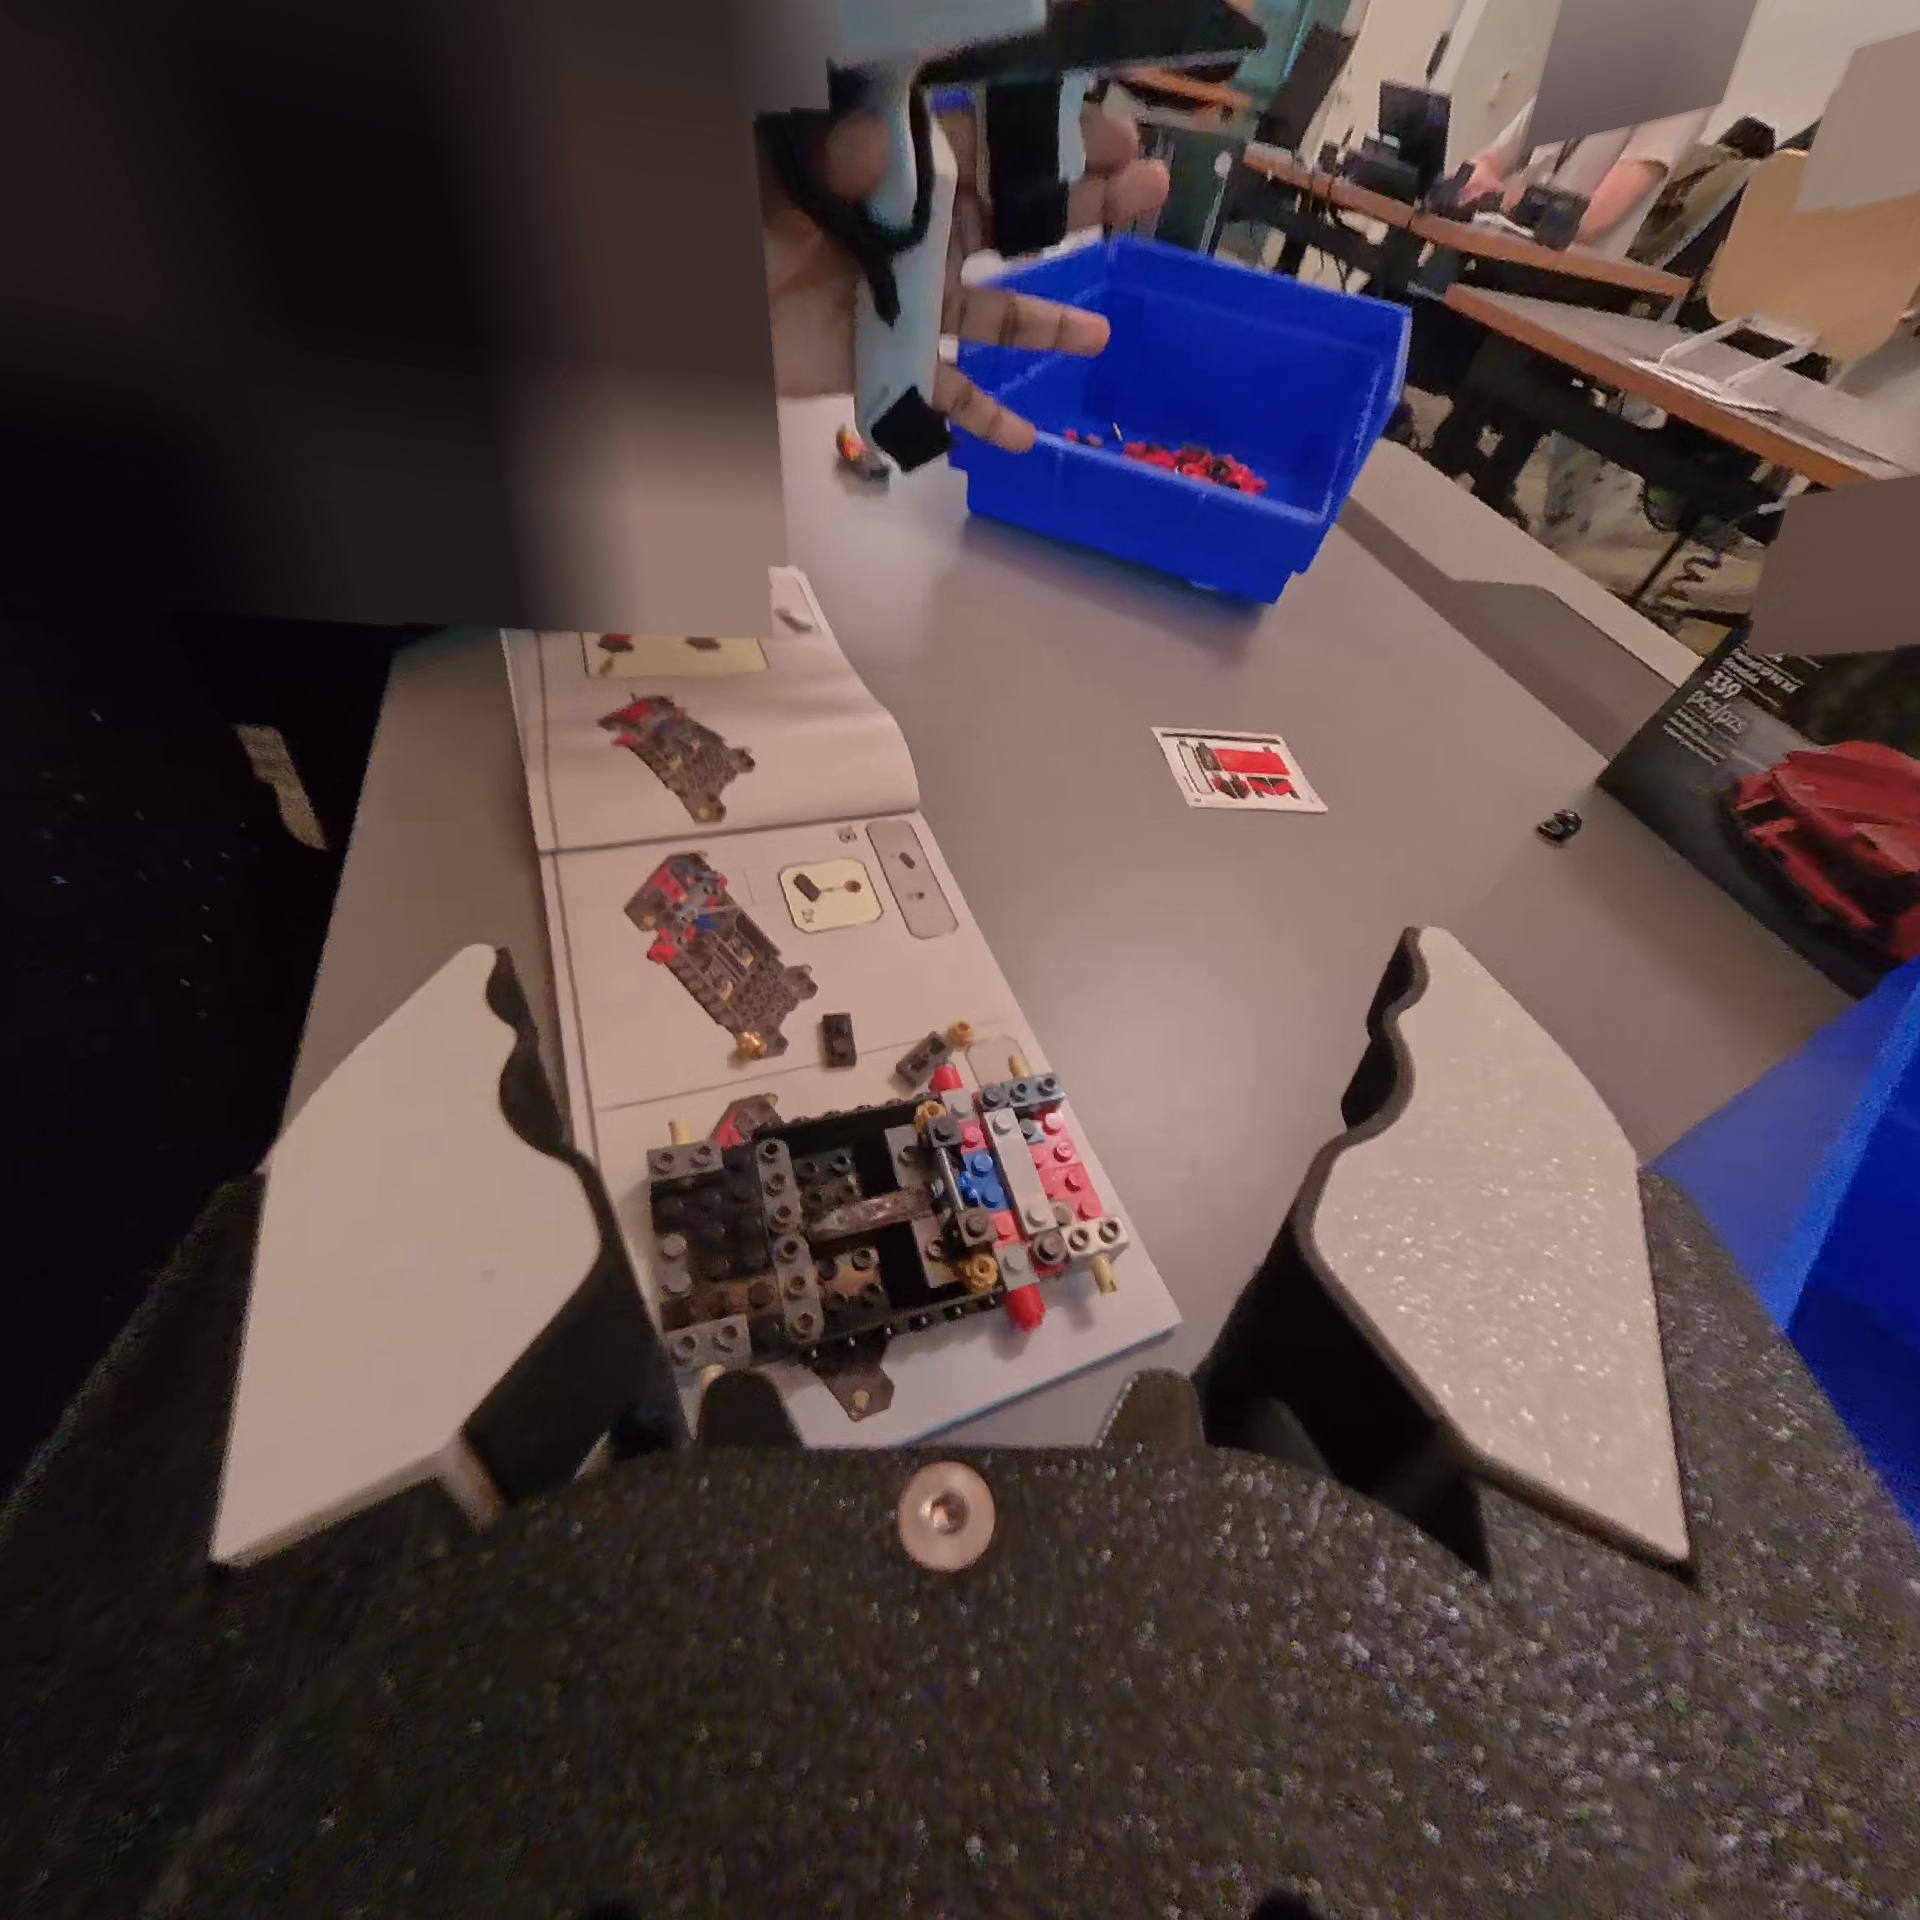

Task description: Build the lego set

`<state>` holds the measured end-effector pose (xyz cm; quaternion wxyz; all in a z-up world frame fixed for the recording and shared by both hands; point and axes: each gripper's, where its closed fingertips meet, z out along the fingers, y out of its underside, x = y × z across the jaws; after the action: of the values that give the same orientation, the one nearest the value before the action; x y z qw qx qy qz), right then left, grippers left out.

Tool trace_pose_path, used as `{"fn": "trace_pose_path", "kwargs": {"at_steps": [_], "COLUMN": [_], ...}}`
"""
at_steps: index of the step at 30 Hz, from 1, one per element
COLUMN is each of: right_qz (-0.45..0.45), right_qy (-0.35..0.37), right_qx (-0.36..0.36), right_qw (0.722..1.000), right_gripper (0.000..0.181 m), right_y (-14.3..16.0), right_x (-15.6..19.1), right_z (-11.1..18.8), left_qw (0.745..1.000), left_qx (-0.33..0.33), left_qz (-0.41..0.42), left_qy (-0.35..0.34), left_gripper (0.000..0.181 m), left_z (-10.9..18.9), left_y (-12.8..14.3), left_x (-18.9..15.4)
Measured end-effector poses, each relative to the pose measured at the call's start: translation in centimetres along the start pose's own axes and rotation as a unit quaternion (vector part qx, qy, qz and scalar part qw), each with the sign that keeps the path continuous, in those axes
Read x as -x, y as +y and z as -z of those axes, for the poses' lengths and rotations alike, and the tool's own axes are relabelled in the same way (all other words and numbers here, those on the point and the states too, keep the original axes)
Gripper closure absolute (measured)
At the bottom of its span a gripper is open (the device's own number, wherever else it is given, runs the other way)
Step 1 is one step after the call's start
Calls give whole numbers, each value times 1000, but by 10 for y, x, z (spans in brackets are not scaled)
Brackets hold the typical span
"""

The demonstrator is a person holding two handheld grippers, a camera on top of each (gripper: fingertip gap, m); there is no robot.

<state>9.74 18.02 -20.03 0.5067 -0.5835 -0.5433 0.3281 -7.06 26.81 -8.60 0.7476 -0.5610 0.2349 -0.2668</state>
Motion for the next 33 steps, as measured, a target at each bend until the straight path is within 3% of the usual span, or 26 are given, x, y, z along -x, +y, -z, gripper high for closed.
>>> {"fn": "trace_pose_path", "kwargs": {"at_steps": [4, 7, 9, 10, 12, 14, 18, 19, 21, 25, 27, 30, 33], "right_qz": [-30, -34, -15, 1, 35, 36, 26, 21, 1, 49, 57, 47, 22], "right_qy": [-21, -35, -34, -37, -36, -12, -17, -12, 13, -39, -43, 6, 31], "right_qx": [-68, -110, -139, -152, -168, -171, -170, -180, -195, -140, -116, -138, -130], "right_qw": [997, 993, 990, 988, 984, 984, 985, 983, 981, 988, 991, 989, 991], "right_gripper": [37, 49, 74, 97, 164, 181, 179, 167, 123, 180, 177, 124, 83], "right_y": [-9, -15, -21, -24, -27, -27, -23, -25, -29, -20, -19, -28, -26], "right_x": [-1, 0, -2, -1, 1, -7, -8, -9, -17, 2, 6, -4, -12], "right_z": [8, 15, 21, 25, 33, 37, 37, 37, 37, 32, 28, 24, 19], "left_qw": [999, 999, 999, 999, 999, 1000, 1000, 1000, 999, 999, 999, 999, 999], "left_qx": [26, 38, 32, 27, 22, 18, 21, 23, 28, 40, 43, 44, 47], "left_qz": [-23, -36, -37, -33, -16, 1, 4, 1, -8, -17, -18, -17, -22], "left_qy": [-15, -12, -20, -25, -21, -18, -15, -18, -18, -19, -20, -18, -17], "left_gripper": [35, 35, 35, 35, 35, 35, 35, 35, 35, 35, 35, 35, 35], "left_z": [-1, -2, -2, -2, -2, -1, -1, -1, -1, -2, -3, -3, -3], "left_y": [10, 14, 13, 12, 10, 10, 11, 12, 13, 17, 18, 19, 19], "left_x": [5, 4, 6, 7, 7, 8, 8, 9, 8, 7, 7, 6, 6]}}
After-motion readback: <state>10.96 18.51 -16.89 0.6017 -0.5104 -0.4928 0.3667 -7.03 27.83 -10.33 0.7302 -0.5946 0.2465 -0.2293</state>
